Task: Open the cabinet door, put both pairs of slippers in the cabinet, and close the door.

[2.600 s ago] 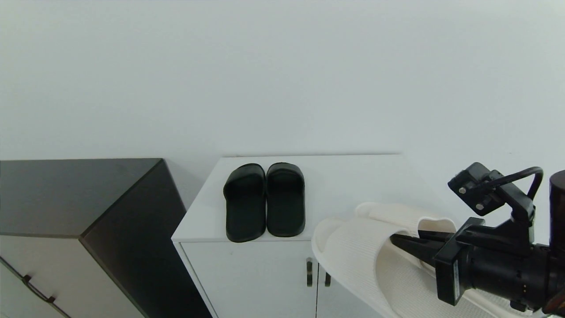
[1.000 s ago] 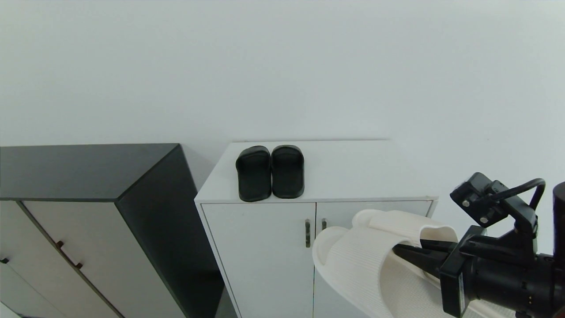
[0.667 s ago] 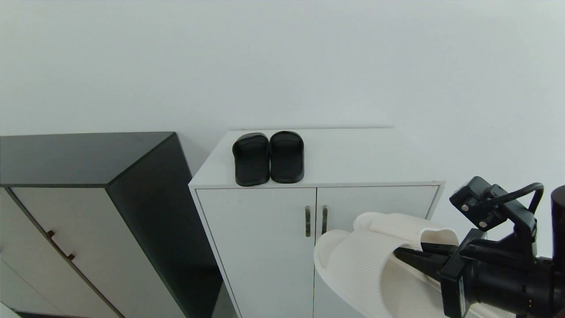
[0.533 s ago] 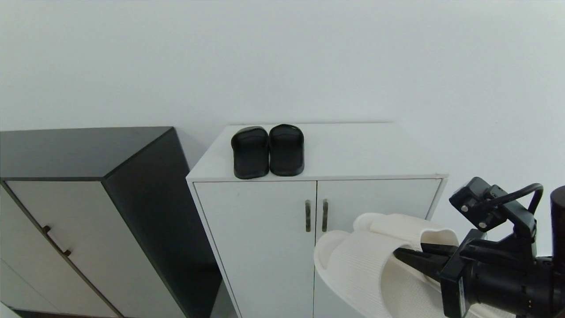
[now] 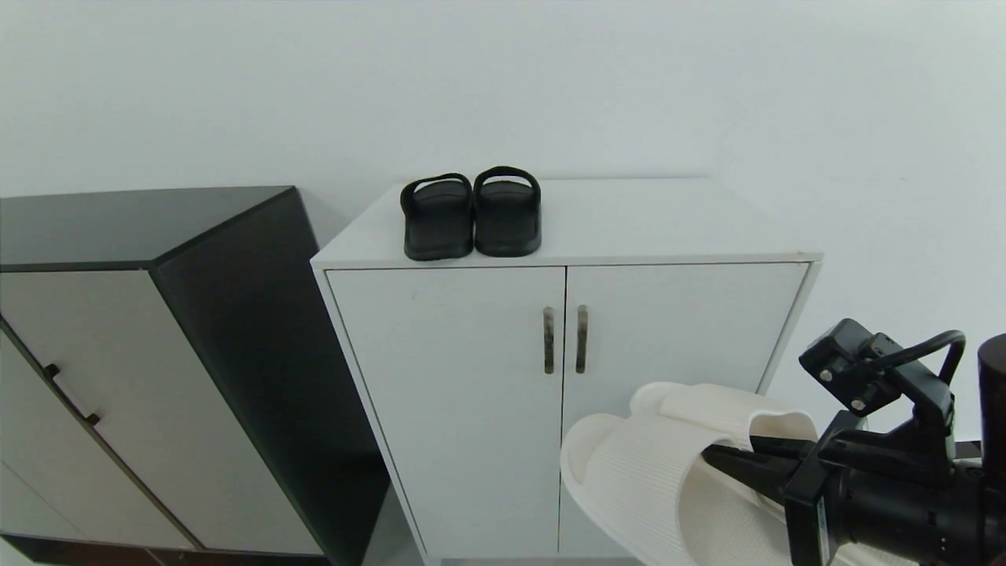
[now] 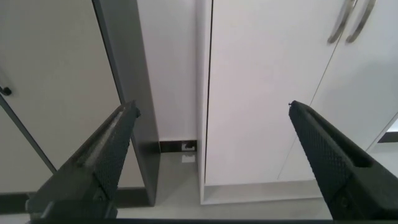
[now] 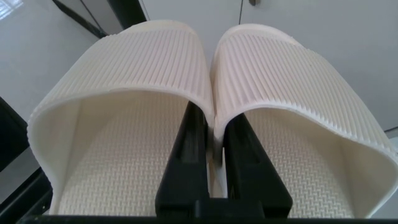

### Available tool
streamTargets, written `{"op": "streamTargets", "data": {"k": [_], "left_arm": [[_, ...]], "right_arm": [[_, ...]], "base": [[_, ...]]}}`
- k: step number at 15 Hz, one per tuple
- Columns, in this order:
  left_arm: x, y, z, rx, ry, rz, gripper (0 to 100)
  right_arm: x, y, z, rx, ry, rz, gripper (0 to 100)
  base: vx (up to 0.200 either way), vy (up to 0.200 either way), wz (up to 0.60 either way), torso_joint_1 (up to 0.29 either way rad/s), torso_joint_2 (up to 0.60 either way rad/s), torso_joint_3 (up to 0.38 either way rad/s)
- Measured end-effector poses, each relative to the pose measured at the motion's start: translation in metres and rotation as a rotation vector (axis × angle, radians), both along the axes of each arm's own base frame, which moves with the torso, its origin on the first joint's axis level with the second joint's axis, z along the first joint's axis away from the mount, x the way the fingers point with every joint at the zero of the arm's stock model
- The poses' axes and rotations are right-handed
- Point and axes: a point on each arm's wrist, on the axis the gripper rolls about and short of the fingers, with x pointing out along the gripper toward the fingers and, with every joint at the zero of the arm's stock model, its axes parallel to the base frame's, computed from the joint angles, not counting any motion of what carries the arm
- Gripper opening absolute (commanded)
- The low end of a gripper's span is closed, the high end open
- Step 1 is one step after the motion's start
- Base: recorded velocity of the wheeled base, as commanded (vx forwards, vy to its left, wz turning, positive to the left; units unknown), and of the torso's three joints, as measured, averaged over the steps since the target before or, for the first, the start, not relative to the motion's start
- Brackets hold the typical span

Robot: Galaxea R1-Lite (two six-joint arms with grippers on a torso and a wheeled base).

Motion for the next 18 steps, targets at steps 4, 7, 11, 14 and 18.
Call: {"op": "streamTargets", "data": {"k": [4, 7, 11, 14, 18], "left_arm": [[0.0000, 0.0000, 0.0000, 0.002, 0.000, -0.001, 100], [0.0000, -0.0002, -0.0001, 0.044, 0.000, -0.010, 100], [0.0000, -0.0002, -0.0003, 0.046, 0.001, -0.013, 100], [0.0000, -0.0005, -0.0003, 0.058, 0.001, -0.026, 100], [0.0008, -0.0018, 0.0008, 0.100, 0.006, -0.091, 100]], "right_arm": [[-0.0008, -0.0009, -0.0011, -0.004, 0.000, 0.001, 0], [-0.0008, -0.0008, -0.0016, -0.006, 0.001, 0.001, 0], [-0.0005, -0.0018, -0.0026, -0.003, -0.002, -0.003, 0], [-0.0003, -0.0020, -0.0038, 0.001, -0.021, -0.001, 0], [-0.0018, -0.0036, -0.0060, -0.009, -0.022, 0.003, 0]], "base": [[0.000, 0.000, 0.00, -0.138, 0.47, 0.332], [0.000, 0.000, 0.00, -0.105, 0.46, 0.349], [0.000, 0.000, 0.00, -0.056, 0.45, 0.386], [0.000, 0.000, 0.00, -0.015, 0.29, 0.281], [0.000, 0.000, 0.00, 0.004, 0.04, 0.034]]}}
